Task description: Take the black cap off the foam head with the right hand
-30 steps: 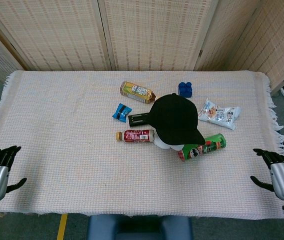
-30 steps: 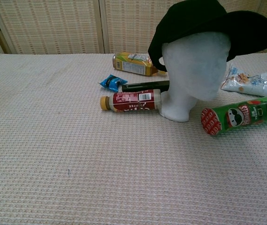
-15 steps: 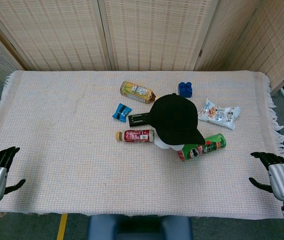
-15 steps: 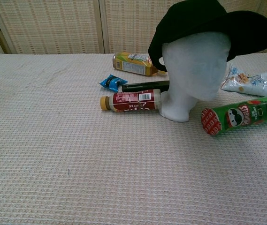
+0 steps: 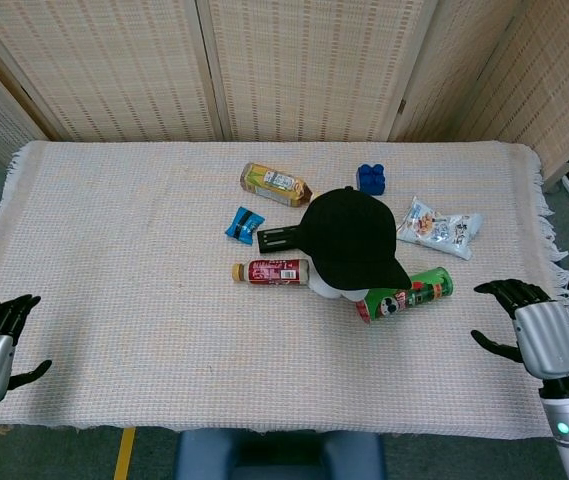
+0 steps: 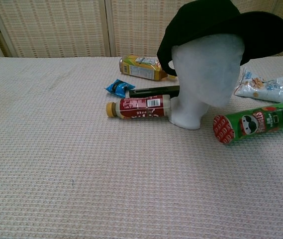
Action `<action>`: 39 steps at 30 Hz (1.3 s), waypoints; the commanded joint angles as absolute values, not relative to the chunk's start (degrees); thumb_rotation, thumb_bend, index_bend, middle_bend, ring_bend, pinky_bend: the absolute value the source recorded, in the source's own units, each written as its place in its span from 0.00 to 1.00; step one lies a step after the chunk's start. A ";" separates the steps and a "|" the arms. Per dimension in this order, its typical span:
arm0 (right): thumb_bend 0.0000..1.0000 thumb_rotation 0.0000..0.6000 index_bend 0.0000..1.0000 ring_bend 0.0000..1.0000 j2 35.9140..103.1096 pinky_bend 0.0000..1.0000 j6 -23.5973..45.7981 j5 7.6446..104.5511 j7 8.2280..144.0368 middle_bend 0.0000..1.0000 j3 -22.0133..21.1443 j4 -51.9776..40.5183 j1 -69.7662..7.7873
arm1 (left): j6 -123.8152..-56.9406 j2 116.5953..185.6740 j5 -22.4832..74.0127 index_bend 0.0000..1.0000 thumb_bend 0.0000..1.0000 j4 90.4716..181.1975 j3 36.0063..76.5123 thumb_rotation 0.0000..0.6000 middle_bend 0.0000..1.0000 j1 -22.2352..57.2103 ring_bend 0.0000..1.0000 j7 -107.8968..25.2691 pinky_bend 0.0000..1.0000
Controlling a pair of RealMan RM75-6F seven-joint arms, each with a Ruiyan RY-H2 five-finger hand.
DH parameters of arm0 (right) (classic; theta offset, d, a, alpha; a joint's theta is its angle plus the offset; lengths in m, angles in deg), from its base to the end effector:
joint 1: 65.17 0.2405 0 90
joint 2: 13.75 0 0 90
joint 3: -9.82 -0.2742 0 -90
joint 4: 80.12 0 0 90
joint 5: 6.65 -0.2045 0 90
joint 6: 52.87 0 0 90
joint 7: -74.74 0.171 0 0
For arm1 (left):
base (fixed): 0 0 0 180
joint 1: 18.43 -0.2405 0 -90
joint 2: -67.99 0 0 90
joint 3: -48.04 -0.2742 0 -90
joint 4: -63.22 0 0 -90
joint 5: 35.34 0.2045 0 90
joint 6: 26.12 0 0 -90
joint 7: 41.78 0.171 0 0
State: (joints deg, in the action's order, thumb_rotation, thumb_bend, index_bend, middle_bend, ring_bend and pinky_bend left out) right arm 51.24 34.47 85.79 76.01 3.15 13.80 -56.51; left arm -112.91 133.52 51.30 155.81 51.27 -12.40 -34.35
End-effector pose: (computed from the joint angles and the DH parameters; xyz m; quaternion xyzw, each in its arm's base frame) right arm -0.2764 -0.2384 0.1749 0.6065 -0.3298 0.4778 0.5432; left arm -0.3135 0.2164 0.1682 -0.6124 -0.3384 -0.3784 0.6061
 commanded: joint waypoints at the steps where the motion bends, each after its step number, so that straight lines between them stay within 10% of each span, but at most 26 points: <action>1: 0.06 1.00 0.35 0.30 52.74 0.38 32.94 86.12 76.32 0.40 1.43 15.66 -54.01 | -112.66 133.25 51.47 0.18 0.05 156.03 51.23 1.00 0.18 -12.21 0.18 -34.46 0.17; 21: 0.11 1.00 0.44 0.31 65.05 0.38 26.79 82.42 70.24 0.49 -5.33 16.15 -42.20 | -111.55 131.58 51.02 0.18 0.05 156.86 51.40 1.00 0.18 -11.68 0.19 -36.34 0.17; 39: 0.55 1.00 0.81 0.55 71.90 0.42 32.33 84.17 72.09 0.75 -7.26 6.64 -38.89 | -110.37 130.84 50.25 0.19 0.05 157.72 51.44 1.00 0.17 -11.21 0.19 -36.75 0.16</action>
State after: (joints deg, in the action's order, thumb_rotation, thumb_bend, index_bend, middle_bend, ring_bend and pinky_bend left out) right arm 71.49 31.79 83.85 71.75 -7.01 7.26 -39.16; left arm -110.38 130.85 50.27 157.73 51.45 -11.23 -36.76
